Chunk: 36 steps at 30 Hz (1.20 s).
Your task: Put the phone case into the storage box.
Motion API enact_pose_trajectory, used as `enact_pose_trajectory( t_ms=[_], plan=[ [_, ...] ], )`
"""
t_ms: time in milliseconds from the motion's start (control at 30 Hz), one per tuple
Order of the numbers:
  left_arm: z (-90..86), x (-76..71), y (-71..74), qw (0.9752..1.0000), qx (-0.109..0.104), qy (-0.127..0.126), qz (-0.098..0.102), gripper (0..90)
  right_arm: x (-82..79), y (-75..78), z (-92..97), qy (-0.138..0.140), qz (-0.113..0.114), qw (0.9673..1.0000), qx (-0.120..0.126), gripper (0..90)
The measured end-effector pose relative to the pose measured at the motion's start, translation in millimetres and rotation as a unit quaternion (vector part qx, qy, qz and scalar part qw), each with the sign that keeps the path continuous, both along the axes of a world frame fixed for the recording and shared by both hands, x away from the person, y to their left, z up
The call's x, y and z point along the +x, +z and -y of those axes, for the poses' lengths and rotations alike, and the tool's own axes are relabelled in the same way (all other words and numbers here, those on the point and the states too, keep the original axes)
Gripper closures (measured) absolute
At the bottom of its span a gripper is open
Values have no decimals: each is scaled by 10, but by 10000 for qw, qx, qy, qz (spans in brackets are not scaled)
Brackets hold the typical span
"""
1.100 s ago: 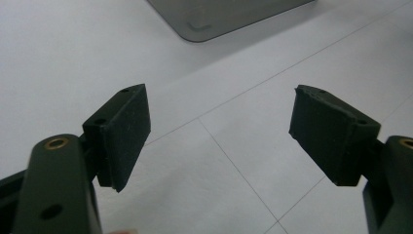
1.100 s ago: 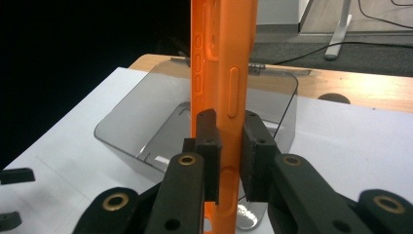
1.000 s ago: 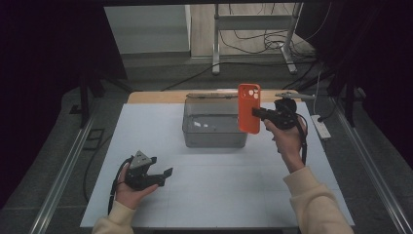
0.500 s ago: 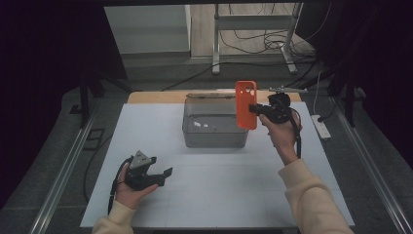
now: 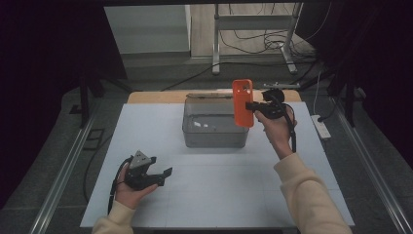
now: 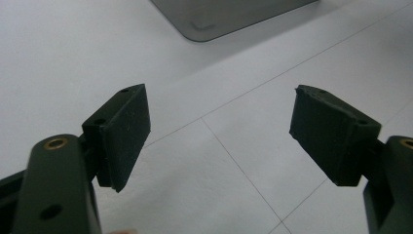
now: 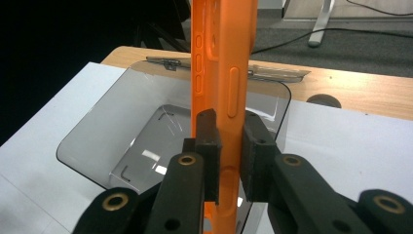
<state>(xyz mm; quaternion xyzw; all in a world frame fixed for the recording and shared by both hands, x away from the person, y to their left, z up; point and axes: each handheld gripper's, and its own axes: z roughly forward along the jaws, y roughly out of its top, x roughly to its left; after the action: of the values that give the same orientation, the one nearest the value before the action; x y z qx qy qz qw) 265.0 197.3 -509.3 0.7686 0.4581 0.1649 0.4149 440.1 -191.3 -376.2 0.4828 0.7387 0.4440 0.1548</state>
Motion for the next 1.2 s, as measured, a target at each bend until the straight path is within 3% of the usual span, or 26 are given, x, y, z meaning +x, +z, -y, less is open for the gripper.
enact_pose_trajectory(
  t_ms=[300, 1200],
  plan=[
    [-13, 0, 0, 10000, -5, 7, -5, 224, 85, -29, -102, -50, -128, 9998, -163, 797],
    [-15, -3, 9, 10000, 4, 13, 20, 224, 203, -64, -171, -87, -421, 9983, -384, 797]
  ],
)
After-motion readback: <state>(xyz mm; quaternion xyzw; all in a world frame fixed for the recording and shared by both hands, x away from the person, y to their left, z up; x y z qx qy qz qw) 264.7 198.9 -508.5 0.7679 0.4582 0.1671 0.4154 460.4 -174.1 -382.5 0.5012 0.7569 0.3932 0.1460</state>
